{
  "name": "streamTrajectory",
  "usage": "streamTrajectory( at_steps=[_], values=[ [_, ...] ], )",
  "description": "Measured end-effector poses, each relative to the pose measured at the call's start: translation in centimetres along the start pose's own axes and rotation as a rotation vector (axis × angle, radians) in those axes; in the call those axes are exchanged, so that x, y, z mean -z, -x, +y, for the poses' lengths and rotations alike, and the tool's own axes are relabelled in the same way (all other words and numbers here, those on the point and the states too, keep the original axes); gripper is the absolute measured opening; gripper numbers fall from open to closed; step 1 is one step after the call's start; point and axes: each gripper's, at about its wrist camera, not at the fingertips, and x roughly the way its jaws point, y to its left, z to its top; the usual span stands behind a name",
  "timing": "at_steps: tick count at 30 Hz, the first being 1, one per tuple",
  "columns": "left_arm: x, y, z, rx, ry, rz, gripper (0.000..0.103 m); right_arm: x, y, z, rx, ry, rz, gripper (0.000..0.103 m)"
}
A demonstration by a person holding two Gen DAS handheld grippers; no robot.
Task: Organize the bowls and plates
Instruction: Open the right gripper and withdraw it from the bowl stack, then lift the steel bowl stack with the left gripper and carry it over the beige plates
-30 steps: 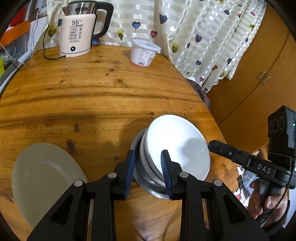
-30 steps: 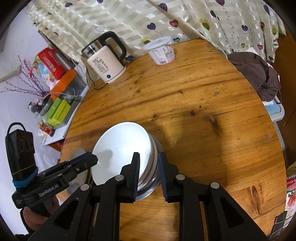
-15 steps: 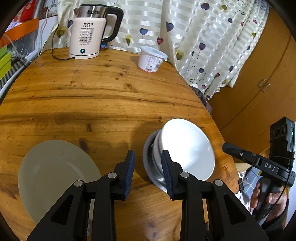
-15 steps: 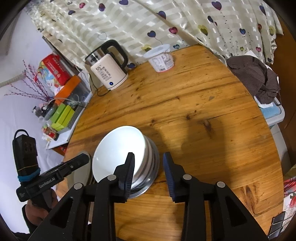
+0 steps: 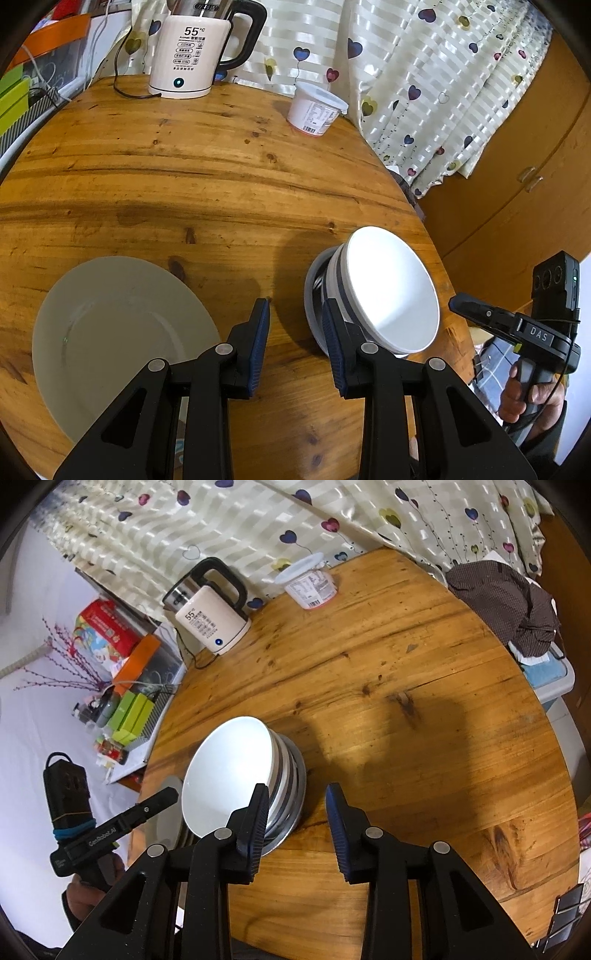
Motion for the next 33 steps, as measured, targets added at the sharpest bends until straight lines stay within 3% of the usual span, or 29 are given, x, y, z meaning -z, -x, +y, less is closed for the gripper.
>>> streamTrajectory(
  at_steps=[10,13,33],
  values=[
    [0.3,-1.2,0.1,0.022,0.002,0.046,0.031,0.4,-0.9,-0.7,-0.019,-0.016,0.035,0.031],
    [0.3,-1.6,0.3,0.034,0.009,0.061,0.031,0.5,-1.5,-0.8,-0.028,-0.019,0.054,0.024],
    [0.0,-4.1,0.6,0.097,0.035,0.139,0.031,0.7,-4.0,-2.1,-0.079,-0.059,0.131,0.017]
  ],
)
